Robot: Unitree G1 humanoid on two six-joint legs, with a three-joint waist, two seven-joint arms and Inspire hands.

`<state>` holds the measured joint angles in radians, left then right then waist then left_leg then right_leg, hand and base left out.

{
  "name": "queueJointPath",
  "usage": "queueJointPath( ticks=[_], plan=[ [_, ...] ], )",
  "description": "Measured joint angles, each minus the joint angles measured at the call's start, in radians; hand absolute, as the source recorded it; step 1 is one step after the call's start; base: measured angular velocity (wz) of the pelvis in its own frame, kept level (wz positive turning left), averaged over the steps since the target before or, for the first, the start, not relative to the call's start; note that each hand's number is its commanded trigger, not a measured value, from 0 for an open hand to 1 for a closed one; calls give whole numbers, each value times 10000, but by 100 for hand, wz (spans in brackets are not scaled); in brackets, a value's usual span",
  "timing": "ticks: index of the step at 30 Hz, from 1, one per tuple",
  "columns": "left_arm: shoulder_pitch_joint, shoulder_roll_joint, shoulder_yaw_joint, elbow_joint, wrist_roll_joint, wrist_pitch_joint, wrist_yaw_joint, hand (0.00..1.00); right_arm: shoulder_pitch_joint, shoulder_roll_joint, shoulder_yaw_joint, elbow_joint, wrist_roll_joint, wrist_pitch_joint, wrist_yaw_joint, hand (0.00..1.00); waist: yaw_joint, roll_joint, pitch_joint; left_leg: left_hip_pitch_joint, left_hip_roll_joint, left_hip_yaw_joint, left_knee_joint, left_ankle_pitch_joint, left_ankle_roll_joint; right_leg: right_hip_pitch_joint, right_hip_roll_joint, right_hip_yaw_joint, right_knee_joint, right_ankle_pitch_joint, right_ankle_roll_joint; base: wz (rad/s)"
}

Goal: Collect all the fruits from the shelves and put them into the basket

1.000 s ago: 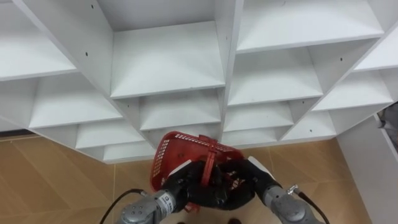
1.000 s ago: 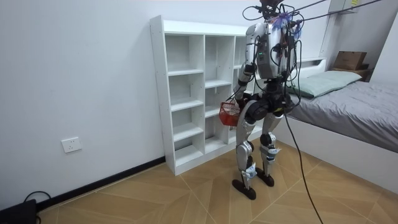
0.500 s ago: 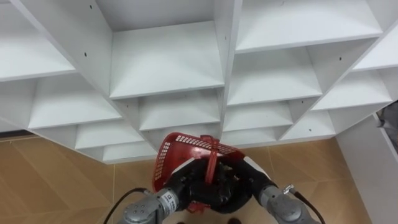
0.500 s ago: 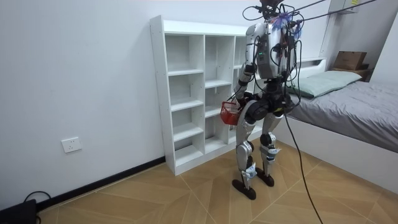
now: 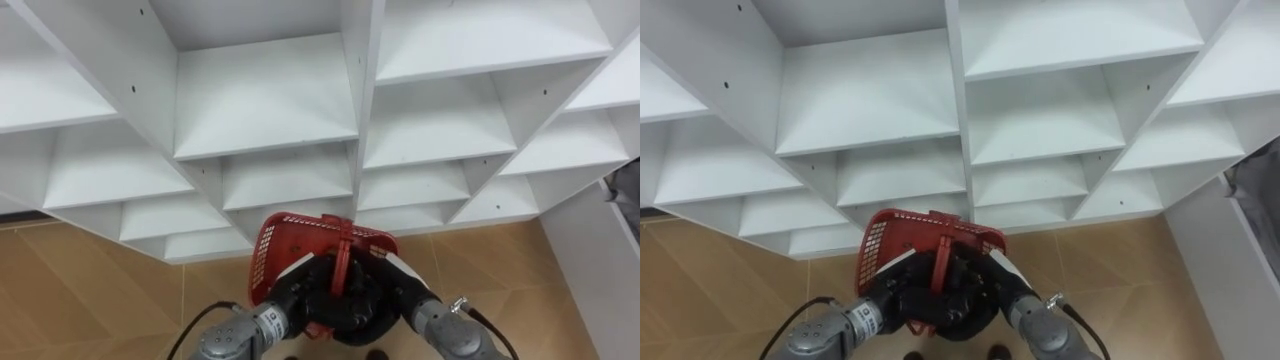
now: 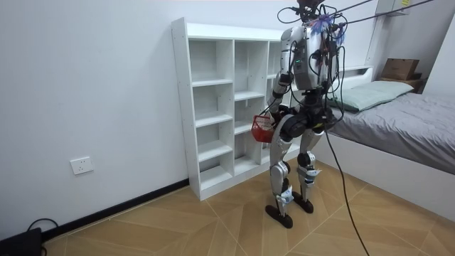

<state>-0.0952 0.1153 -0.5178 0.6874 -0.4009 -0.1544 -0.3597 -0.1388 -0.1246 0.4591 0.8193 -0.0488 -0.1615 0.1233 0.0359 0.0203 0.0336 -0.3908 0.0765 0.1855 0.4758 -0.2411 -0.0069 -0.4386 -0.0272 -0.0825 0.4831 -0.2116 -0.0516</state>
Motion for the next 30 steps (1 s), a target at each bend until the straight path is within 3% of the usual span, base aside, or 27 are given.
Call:
queueJointPath(
  ticks=[8,16,26,30],
  plan=[
    [0,32,9,1,8,0,0,100,-2,-6,-2,-4,0,0,7,0,6,6,-4,2,-2,1,-2,0,0,-7,-1,-3,23,0,-1,0],
    [52,381,52,2,29,2,75,100,20,-22,-6,-3,-239,0,-46,0,5,30,-9,99,-18,1,-88,1,0,50,-7,-6,14,-1,-1,0],
    [107,511,63,3,39,2,146,100,76,-101,2,-2,-335,-27,16,0,30,126,-15,771,-32,42,-492,33,-9,708,25,-51,-369,28,15,0],
    [340,584,165,41,722,-75,464,100,351,-191,2,-19,-354,-249,319,0,196,161,-46,1076,-25,22,-702,55,-31,1049,85,-35,-681,67,21,0]
  ],
)
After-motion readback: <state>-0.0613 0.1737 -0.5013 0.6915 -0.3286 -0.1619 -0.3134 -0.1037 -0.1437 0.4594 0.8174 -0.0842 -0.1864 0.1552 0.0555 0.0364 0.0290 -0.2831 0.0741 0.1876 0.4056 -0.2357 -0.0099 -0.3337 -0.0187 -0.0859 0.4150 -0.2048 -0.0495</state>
